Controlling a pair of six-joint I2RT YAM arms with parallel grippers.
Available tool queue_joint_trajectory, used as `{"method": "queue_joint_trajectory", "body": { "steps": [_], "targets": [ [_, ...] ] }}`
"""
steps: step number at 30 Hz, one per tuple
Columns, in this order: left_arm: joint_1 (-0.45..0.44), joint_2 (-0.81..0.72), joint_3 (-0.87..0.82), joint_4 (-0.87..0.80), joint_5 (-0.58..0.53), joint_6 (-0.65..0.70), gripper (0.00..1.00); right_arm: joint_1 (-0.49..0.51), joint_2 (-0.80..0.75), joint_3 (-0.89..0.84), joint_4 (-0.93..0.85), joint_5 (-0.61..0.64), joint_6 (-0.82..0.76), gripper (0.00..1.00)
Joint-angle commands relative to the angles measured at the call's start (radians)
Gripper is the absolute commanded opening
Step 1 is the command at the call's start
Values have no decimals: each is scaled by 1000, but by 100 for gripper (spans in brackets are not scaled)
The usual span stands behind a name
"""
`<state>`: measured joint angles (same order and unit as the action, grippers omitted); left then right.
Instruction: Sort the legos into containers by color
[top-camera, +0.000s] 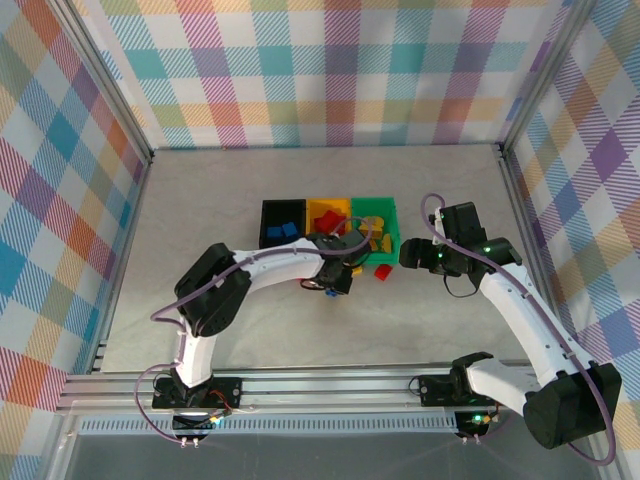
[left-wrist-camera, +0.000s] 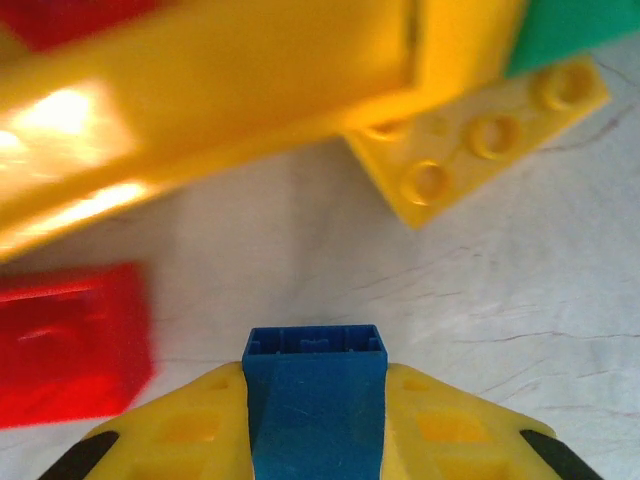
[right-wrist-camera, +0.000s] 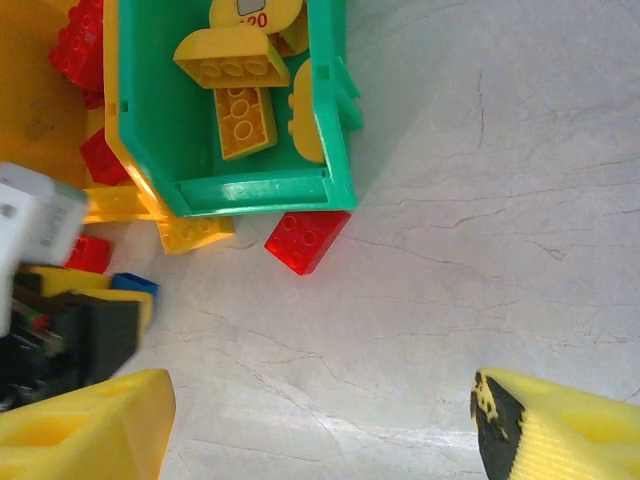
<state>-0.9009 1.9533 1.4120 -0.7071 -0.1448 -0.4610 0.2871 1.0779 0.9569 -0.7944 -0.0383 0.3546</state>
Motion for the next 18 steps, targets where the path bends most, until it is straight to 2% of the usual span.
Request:
{"method": "queue_joint_trajectory", "body": {
  "steps": [1,7,12,18],
  "targets": [
    [52,-122,67,-114,-48,44,23,-4,24,-20,21,-17,-16,78],
    [169,-187,130,-156,-82,94,23,66,95,-86,83,18,7,78],
    [277,-135,192,-145,-67,122,24,140,161,-123,146,52,68,78],
    [349,-60,247,-122,-59,133,24,220,245,-119,188,148,203,78]
  ]
}}
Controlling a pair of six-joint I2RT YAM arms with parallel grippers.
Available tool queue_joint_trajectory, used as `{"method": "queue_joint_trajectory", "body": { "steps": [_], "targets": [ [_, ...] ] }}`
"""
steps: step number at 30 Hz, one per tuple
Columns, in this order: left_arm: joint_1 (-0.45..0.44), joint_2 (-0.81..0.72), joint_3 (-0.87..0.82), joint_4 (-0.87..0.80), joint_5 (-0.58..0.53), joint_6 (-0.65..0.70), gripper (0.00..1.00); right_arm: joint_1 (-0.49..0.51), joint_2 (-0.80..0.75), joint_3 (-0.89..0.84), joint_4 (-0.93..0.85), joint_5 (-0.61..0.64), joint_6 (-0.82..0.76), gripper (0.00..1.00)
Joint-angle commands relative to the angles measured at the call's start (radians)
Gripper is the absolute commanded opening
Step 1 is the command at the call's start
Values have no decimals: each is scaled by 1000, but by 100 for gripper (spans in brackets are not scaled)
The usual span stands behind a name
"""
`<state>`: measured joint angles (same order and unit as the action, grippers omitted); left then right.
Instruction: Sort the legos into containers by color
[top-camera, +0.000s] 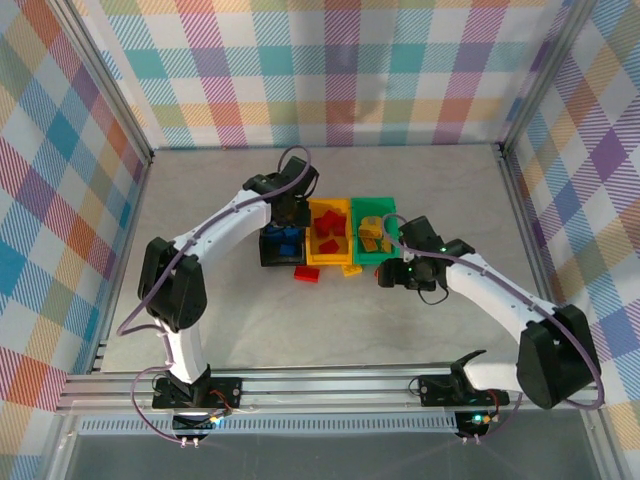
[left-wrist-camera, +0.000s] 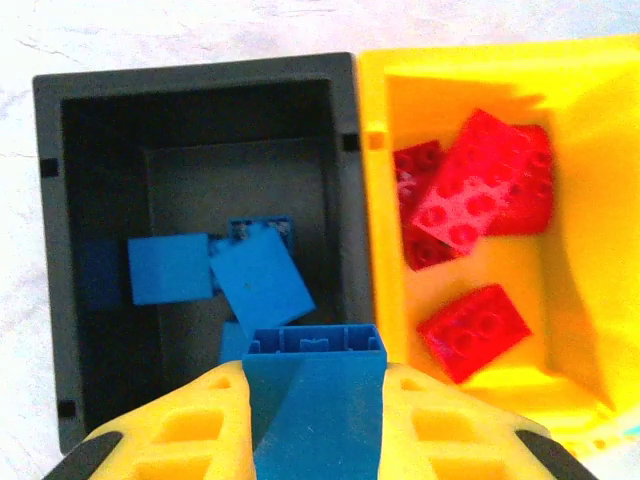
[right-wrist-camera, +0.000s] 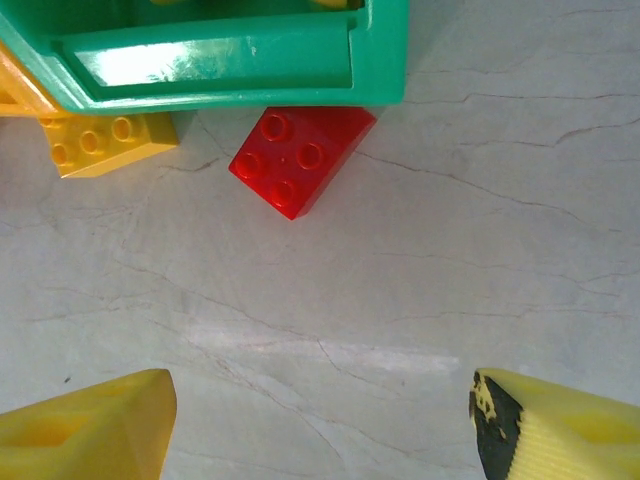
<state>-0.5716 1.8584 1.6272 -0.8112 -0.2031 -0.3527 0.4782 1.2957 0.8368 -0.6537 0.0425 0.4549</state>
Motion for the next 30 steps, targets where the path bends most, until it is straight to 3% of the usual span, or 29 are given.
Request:
{"method": "queue_joint_trajectory", "body": {
  "steps": [1,5,7,9,11,21,30],
  "targets": [
    [29,42,39,-17,3,23,25,43,42,2,60,87,128,78],
    [58,64,50,-1,3,27,30,99,138,50,54,180,200,78],
    [69,71,53,3,-5,31,39,109,192,92,29,213,209,78],
    [80,69,54,0,-6,30,56,112,242,124,22,233,213,78],
    [82,44,31,4,-5,23,62,114,279,149,21,241,216,78],
    [81,-135,-130,49,39,-11,64,114,420,278,-55,310,266,77],
    [76,-230,-176,41,52,-16,62,110,519,326,-64,281,232,77]
  ]
}}
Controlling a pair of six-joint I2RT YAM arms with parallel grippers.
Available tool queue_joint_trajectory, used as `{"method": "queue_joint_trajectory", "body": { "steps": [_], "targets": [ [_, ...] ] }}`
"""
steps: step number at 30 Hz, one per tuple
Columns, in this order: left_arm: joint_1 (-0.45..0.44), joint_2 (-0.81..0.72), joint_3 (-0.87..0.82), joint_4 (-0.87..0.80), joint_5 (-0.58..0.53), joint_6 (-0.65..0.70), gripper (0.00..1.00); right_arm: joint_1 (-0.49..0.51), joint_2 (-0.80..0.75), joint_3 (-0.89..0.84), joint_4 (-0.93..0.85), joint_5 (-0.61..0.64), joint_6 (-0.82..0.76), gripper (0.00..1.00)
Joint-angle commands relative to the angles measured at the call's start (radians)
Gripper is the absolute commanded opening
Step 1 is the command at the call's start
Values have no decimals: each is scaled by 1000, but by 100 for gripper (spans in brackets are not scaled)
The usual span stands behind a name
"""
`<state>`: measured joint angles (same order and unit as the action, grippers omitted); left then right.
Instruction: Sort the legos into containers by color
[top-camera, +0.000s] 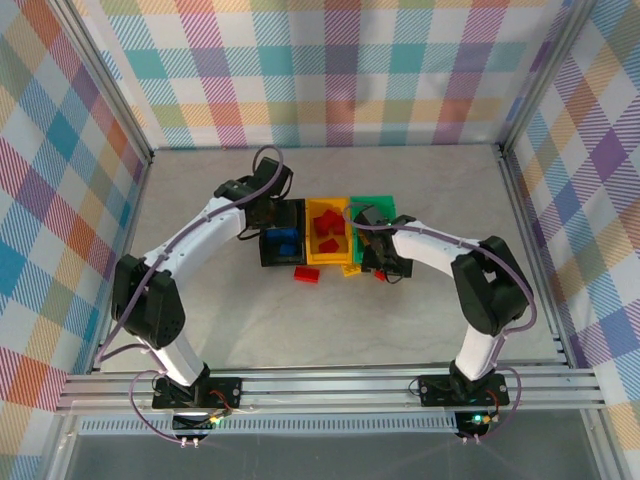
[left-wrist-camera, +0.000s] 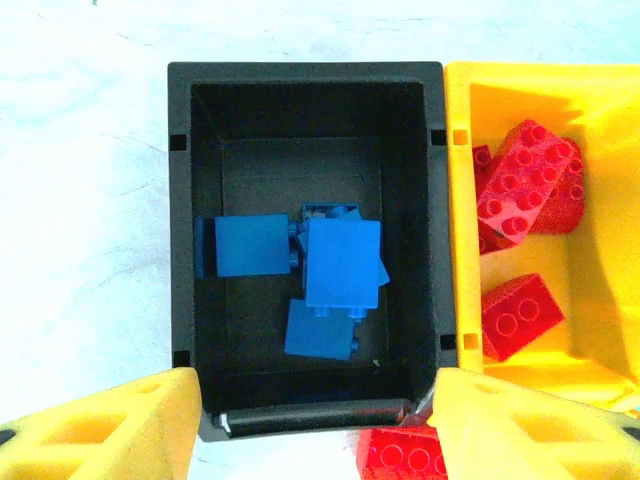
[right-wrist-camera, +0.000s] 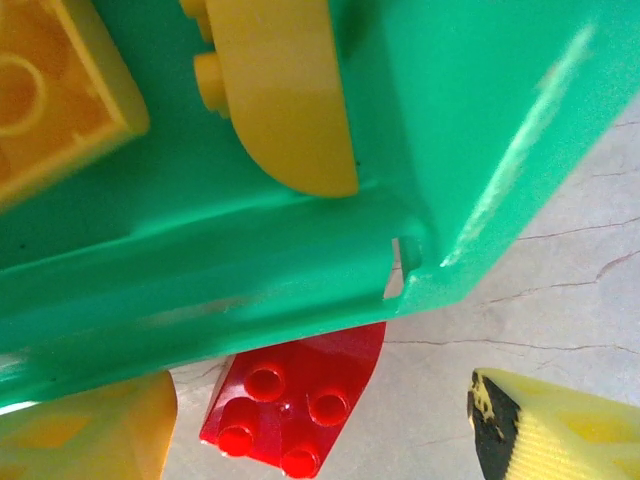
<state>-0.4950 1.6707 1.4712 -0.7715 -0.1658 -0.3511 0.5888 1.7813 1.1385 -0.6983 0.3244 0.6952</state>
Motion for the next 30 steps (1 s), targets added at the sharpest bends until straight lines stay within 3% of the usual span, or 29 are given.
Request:
{"method": "queue_joint_trajectory", "body": {
  "steps": [1,10,20,30],
  "targets": [
    [-1,-47,-22,0,16,-19,62,-4,41,36,-20,1,-15,77],
    [-5,-87,-43,-9,12,-22,62,-14,66,42,-24,-3,-30,75],
    [-14,-115,-45,-34,2,-21,61,-20,46,-4,-8,-21,-51,49],
    [-26,-140,-48,-50,-12,-22,61,-21,-22,-83,18,-36,-74,39]
  ]
}}
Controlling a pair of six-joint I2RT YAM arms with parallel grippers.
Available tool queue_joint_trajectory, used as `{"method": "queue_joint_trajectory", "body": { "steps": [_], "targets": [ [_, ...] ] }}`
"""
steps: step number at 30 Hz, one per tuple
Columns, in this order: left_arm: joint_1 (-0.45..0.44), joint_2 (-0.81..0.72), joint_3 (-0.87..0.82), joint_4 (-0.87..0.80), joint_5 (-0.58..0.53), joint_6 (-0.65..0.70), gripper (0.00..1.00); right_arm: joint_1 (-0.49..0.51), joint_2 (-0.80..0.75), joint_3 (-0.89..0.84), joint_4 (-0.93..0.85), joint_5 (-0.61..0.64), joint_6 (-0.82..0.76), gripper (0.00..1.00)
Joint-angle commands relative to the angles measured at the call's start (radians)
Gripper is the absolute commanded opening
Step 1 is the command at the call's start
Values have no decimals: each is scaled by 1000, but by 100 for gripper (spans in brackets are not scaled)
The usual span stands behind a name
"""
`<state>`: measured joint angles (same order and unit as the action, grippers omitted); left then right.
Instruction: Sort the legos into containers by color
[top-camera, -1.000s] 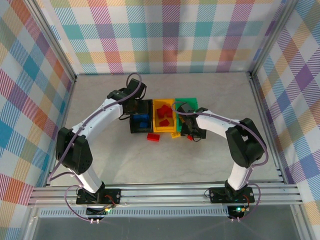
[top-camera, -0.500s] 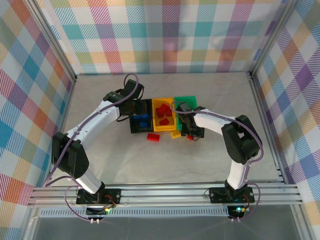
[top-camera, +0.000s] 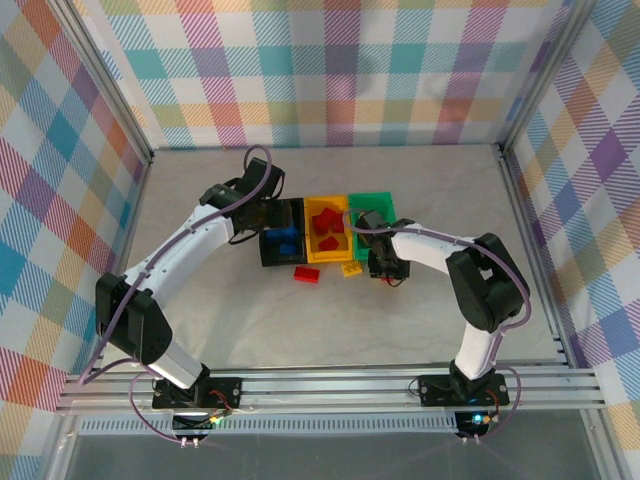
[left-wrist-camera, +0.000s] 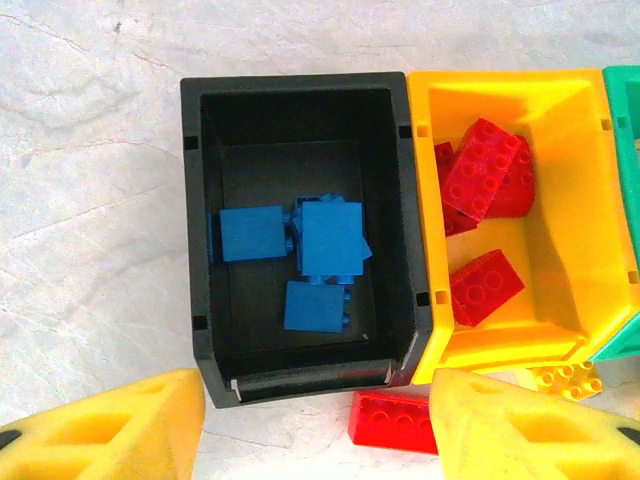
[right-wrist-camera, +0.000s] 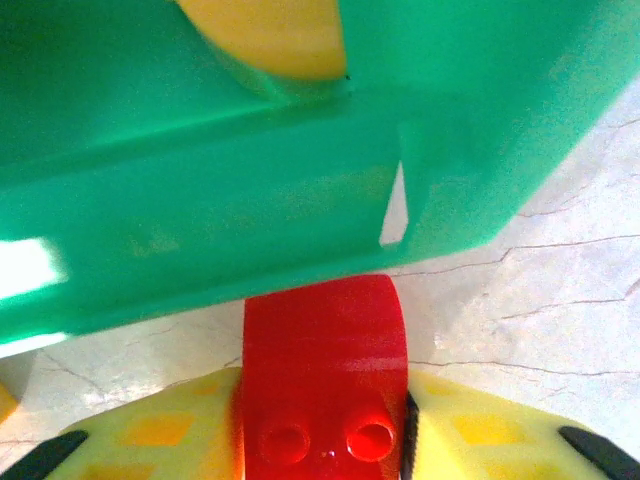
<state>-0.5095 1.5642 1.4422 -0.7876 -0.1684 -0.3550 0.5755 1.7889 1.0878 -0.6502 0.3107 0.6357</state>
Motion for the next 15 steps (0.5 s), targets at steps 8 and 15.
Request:
{"method": "queue_joint_trajectory", "body": {
  "steps": [8,15],
  "targets": [
    [-29,-49,-32,-38,-22,-27,61,-8,-159,-88,-33,-38,-68,31],
    [-52,-65,-72,-30,-37,-52,61,8,-291,-89,-57,-84,-111,29]
  ]
}}
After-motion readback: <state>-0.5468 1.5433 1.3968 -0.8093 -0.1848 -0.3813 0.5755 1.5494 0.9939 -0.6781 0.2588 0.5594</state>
